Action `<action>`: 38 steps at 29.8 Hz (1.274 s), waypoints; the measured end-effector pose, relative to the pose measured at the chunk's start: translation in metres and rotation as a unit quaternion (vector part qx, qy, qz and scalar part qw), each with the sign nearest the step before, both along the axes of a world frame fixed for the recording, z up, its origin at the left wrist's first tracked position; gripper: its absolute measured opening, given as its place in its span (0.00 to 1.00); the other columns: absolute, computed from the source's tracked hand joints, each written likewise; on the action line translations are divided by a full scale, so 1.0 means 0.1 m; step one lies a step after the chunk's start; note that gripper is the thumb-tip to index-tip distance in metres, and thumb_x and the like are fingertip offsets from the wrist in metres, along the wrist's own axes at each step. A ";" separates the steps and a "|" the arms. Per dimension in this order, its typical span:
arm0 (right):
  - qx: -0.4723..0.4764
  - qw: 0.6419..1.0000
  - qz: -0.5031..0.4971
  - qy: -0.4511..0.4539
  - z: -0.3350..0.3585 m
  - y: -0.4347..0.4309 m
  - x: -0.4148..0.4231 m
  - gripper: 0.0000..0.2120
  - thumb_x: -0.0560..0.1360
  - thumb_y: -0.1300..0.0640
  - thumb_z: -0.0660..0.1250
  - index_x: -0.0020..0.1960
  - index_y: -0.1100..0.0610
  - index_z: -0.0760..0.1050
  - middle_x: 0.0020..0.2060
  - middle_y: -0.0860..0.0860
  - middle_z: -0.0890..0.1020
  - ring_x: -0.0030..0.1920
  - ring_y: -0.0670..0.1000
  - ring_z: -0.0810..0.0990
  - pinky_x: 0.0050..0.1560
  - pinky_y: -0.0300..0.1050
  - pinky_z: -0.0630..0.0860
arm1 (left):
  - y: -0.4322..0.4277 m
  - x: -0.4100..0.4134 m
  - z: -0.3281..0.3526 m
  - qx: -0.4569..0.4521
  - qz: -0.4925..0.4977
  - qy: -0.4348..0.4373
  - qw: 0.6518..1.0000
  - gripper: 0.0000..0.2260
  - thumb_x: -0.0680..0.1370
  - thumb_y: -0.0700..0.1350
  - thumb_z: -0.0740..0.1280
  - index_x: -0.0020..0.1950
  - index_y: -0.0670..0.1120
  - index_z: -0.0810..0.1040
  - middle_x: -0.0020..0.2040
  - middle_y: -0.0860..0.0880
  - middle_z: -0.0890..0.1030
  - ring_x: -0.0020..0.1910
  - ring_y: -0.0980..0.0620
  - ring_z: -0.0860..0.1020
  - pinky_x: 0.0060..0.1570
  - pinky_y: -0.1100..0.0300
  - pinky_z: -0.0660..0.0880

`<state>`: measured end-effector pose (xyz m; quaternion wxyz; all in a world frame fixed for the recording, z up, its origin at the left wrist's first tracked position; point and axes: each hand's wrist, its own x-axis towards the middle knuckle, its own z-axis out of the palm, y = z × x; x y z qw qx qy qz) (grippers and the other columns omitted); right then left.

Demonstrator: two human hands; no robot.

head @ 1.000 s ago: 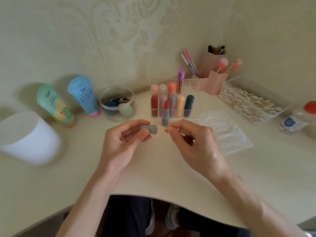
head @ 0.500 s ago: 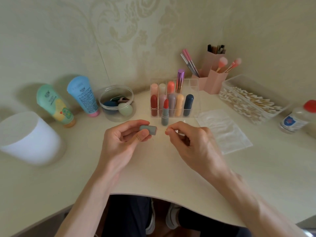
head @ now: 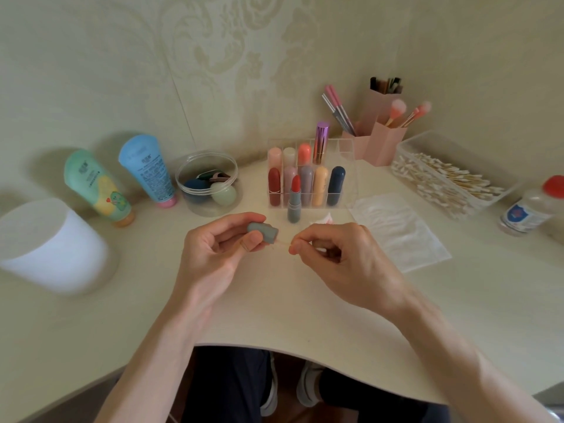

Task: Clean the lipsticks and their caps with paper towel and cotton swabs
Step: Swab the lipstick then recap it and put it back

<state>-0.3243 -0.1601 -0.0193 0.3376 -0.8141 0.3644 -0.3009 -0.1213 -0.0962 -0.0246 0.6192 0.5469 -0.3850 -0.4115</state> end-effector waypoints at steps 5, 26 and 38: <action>0.097 0.993 0.038 -0.049 0.07 -0.02 -0.04 0.09 0.83 0.58 0.68 0.48 0.55 0.87 0.24 0.43 0.70 0.26 0.44 0.64 0.31 0.33 0.62 | 0.01 0.01 0.00 -0.008 -0.002 0.007 1.000 0.11 0.72 0.40 0.73 0.54 0.43 0.85 0.50 0.45 0.88 0.49 0.48 0.87 0.49 0.62 0.82; -0.030 0.947 -0.306 0.096 0.08 -0.66 -0.99 0.05 0.75 0.55 0.78 0.48 0.46 0.88 0.40 0.44 0.84 0.40 0.44 0.76 0.41 0.36 0.69 | -0.11 -0.42 0.09 -0.011 -0.108 -0.071 0.992 0.13 0.69 0.40 0.78 0.52 0.39 0.83 0.45 0.44 0.88 0.41 0.50 0.86 0.38 0.69 0.76; 0.005 0.937 -0.319 0.140 0.00 -0.69 -1.03 0.06 0.73 0.53 0.79 0.50 0.45 0.88 0.41 0.42 0.85 0.47 0.47 0.78 0.47 0.43 0.71 | -0.09 -0.39 0.01 -0.010 -0.115 -0.074 0.991 0.12 0.78 0.44 0.71 0.60 0.49 0.85 0.45 0.45 0.86 0.43 0.52 0.82 0.37 0.64 0.73</action>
